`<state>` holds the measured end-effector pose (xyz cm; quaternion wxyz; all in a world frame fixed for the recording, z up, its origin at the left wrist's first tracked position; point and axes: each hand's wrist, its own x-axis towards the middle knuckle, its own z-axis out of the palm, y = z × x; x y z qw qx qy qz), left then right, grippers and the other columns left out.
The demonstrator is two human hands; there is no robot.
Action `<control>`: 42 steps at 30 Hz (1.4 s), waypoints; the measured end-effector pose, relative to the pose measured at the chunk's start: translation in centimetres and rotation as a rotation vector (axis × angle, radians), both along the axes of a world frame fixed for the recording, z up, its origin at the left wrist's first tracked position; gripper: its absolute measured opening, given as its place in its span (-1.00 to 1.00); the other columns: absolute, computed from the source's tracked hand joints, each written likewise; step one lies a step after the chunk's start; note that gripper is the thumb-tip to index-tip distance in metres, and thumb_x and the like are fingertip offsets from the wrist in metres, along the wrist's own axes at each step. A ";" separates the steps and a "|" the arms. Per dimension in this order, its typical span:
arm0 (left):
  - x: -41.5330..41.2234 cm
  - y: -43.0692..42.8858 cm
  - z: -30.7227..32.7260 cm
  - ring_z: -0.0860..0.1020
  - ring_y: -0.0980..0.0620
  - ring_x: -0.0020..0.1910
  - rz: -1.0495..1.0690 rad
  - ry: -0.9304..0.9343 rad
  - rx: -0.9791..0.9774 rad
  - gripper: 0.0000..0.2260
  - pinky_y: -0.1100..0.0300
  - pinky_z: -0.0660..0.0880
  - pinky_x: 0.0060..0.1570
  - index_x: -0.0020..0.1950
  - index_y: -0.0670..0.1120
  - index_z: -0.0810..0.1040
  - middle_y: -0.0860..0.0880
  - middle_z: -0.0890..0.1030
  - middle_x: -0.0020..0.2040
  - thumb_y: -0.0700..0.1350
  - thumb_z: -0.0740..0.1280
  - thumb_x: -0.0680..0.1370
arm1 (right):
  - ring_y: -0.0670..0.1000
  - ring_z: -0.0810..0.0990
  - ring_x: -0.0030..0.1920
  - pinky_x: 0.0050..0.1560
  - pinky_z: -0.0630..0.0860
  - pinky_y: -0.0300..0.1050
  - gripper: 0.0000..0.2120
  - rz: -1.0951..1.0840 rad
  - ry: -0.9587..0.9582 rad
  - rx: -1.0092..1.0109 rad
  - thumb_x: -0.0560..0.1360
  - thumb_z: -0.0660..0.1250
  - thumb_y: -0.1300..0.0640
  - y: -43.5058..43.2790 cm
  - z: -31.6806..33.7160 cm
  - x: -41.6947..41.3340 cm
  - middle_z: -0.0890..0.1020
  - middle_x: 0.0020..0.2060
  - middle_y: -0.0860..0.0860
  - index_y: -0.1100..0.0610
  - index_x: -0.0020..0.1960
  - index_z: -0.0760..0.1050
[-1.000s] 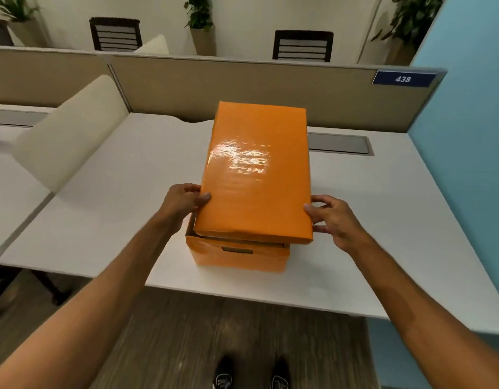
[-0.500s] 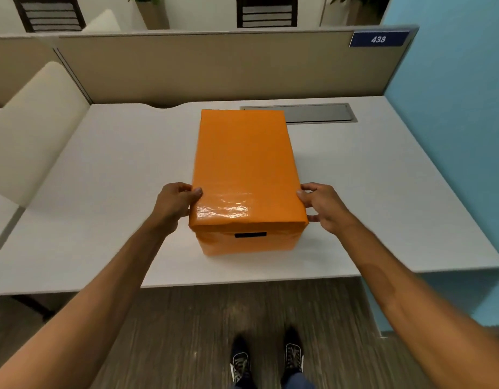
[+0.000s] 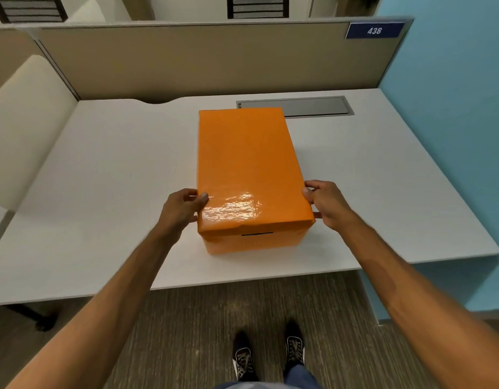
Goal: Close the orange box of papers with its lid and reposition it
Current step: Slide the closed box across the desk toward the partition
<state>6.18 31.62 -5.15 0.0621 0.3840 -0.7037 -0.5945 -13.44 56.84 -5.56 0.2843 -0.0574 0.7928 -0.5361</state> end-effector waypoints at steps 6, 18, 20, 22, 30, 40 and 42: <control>0.1 0.0 -0.7 0.62 -0.19 0.18 0.005 0.011 -0.003 -0.53 -0.19 0.57 0.18 0.42 -0.20 0.45 -0.17 0.61 0.27 0.02 0.35 0.59 | 0.11 0.57 0.07 -0.05 0.53 0.08 -0.68 -0.022 0.054 0.045 0.63 0.23 0.11 -0.4 -0.4 0.2 0.58 0.12 0.01 0.09 0.36 0.48; -2.7 -1.7 -0.3 0.52 -0.18 0.27 -0.014 0.015 0.096 -0.45 -0.11 0.51 0.16 0.53 -0.04 0.28 -0.13 0.48 0.40 -0.07 0.37 0.57 | 0.09 0.51 0.18 0.15 0.51 0.09 -0.54 -0.010 0.059 -0.020 0.62 0.22 0.21 -1.6 -0.6 -2.3 0.52 0.24 0.04 0.09 0.51 0.29; -3.7 -2.4 -0.2 0.53 -0.18 0.27 -0.001 0.021 0.081 -0.46 -0.14 0.51 0.20 0.52 -0.05 0.30 -0.13 0.50 0.39 -0.02 0.36 0.57 | 0.04 0.54 0.10 0.05 0.50 -0.01 -0.55 -0.005 0.066 -0.037 0.62 0.24 0.18 -2.6 -0.5 -3.4 0.53 0.17 -0.01 0.08 0.50 0.31; -4.8 -3.1 -0.2 0.52 -0.19 0.29 0.007 0.021 0.067 -0.46 -0.20 0.49 0.26 0.52 -0.06 0.31 -0.13 0.50 0.39 0.03 0.35 0.58 | -0.05 0.57 -0.01 -0.09 0.51 -0.12 -0.58 0.006 0.076 -0.052 0.62 0.24 0.15 -3.6 -0.5 -4.6 0.55 0.11 -0.05 0.07 0.47 0.34; -10.2 -7.0 -0.4 0.54 -0.18 0.27 0.035 0.010 0.041 -0.47 -0.21 0.48 0.26 0.54 0.01 0.29 -0.10 0.51 0.37 0.06 0.31 0.60 | -0.14 0.58 -0.11 -0.22 0.49 -0.27 -0.61 0.028 0.124 -0.058 0.60 0.28 0.10 -8.5 -0.7 -10.8 0.58 0.10 -0.03 0.10 0.42 0.42; -17.2 -12.3 -0.5 0.52 -0.07 0.19 0.065 -0.010 0.052 -0.48 -0.03 0.47 0.10 0.52 -0.02 0.34 -0.06 0.49 0.40 0.13 0.28 0.60 | -0.10 0.61 -0.10 -0.19 0.52 -0.19 -0.63 0.049 0.124 -0.055 0.60 0.28 0.00 -13.9 -0.7 -18.0 0.61 0.04 -0.02 0.13 0.35 0.47; -18.1 -13.3 -0.5 0.50 -0.10 0.27 0.059 -0.021 0.068 -0.49 -0.09 0.47 0.20 0.51 -0.03 0.35 -0.07 0.48 0.41 0.15 0.26 0.61 | -0.02 0.62 -0.06 -0.12 0.55 -0.09 -0.64 0.044 0.125 -0.042 0.59 0.28 -0.02 -14.8 -0.6 -19.0 0.62 0.07 0.03 0.14 0.32 0.50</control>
